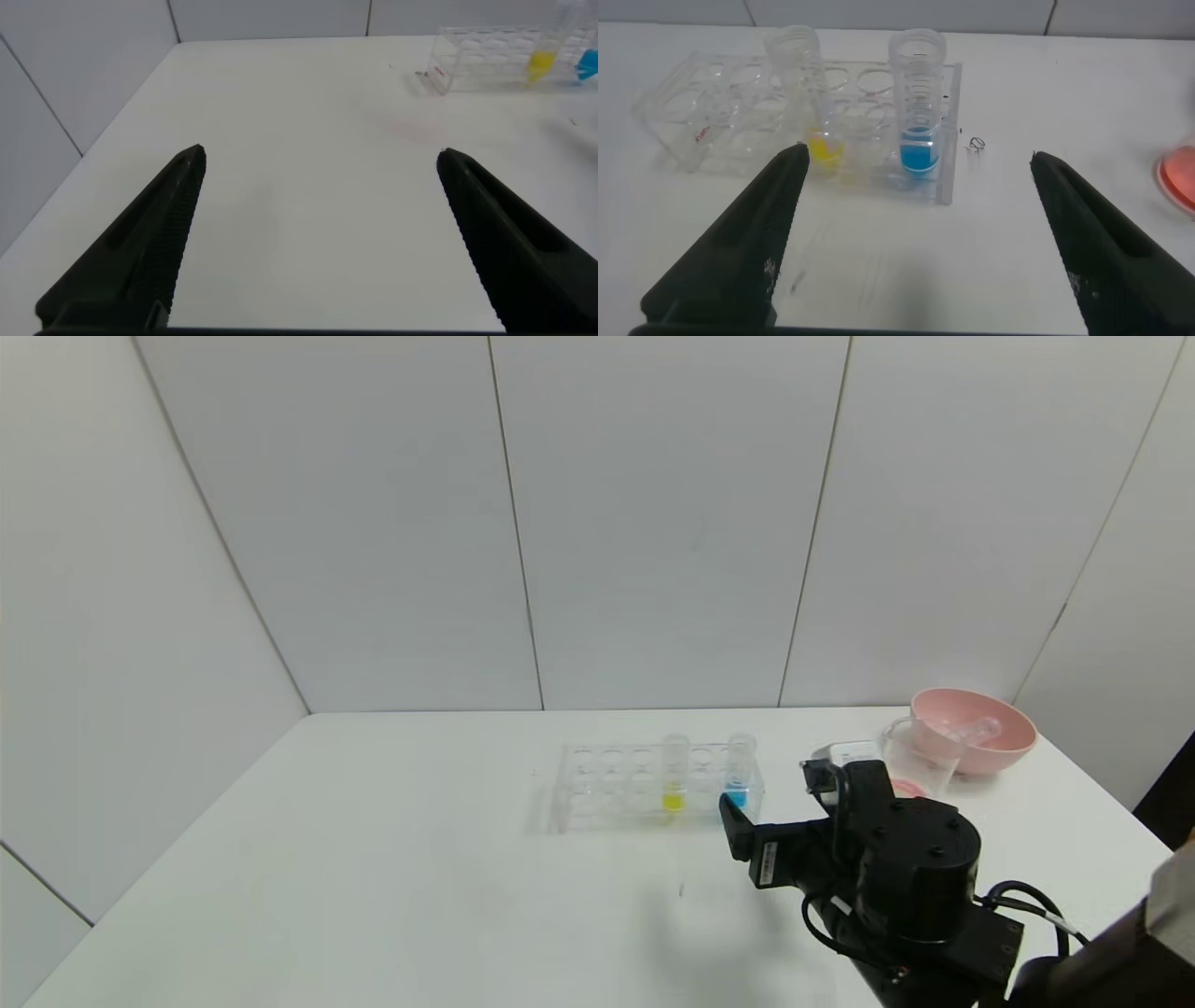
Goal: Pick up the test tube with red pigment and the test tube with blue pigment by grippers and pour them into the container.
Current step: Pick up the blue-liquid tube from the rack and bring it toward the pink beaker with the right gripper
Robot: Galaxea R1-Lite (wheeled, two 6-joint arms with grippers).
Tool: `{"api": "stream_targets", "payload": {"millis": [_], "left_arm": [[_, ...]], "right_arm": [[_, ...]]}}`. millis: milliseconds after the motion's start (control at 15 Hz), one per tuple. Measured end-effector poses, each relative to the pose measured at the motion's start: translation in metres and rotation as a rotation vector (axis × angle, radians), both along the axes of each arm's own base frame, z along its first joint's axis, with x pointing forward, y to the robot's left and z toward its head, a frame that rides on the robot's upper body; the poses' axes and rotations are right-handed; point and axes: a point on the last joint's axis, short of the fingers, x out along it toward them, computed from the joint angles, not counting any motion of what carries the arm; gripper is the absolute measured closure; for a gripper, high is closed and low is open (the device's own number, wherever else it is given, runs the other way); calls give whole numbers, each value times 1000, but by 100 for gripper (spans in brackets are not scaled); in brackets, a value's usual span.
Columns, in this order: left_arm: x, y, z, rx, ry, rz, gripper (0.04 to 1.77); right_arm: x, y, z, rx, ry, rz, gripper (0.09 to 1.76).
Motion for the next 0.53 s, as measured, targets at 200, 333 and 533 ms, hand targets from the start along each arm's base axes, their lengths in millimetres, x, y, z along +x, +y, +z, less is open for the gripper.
{"api": "stream_targets", "payload": {"millis": [200, 333, 533], "left_arm": [[0, 0, 0, 0, 0, 0, 5], [0, 0, 0, 0, 0, 0, 5], [0, 0, 0, 0, 0, 0, 5]], "right_arm": [[21, 7, -4, -29, -20, -11, 15], [35, 11, -8, -47, -31, -21, 15], [52, 11, -15, -71, -38, -39, 15]]}}
